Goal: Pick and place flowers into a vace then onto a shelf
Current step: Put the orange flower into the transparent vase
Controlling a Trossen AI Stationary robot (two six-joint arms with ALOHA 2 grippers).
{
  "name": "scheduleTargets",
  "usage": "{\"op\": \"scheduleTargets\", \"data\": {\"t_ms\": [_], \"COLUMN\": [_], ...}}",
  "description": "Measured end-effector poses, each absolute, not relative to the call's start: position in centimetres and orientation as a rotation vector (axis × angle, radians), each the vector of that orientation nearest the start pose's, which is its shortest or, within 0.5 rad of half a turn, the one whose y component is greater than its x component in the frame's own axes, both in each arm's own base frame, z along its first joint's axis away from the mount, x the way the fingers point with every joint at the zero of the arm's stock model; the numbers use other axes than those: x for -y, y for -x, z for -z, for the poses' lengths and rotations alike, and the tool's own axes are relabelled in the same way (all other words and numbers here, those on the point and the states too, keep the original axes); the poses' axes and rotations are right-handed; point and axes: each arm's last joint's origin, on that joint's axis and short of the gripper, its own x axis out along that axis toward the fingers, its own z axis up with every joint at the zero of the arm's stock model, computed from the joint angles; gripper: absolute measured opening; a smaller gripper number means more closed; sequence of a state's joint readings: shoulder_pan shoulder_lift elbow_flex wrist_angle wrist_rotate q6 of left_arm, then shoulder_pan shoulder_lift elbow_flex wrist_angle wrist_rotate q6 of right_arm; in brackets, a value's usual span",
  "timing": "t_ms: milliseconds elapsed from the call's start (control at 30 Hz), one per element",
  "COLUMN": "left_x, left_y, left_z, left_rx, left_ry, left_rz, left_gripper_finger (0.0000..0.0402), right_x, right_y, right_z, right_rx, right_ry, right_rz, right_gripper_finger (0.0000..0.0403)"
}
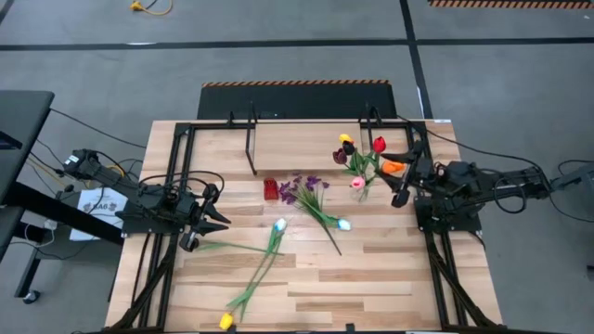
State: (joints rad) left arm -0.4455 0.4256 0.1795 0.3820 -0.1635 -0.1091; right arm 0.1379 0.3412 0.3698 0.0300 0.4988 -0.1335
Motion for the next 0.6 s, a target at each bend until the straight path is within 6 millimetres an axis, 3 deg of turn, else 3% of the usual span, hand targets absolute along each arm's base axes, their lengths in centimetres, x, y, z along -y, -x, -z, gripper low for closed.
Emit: {"op": "scheduleTargets", "data": {"t_ms": [167, 600], "left_x": [5.1, 5.1], "left_y": [-11.7, -11.7], "left_z": [-22.4, -22.4], "left_rx": [0.109, 0.109], "left_ry": [0.153, 0.155], "left_rz": [0.289, 0.289], "left_gripper_finger": [0.0056, 0.0056], "right_x": [-0.1, -0.1], "right_y": [-10.8, -10.8], "right_z": [-25.9, -24.8], "right_rx": [-0.022, -0.118], "right_ry": [0.104, 0.085], "right_rz": [0.363, 0.360], "right_gripper_finger": [0.0249, 0.0250]}}
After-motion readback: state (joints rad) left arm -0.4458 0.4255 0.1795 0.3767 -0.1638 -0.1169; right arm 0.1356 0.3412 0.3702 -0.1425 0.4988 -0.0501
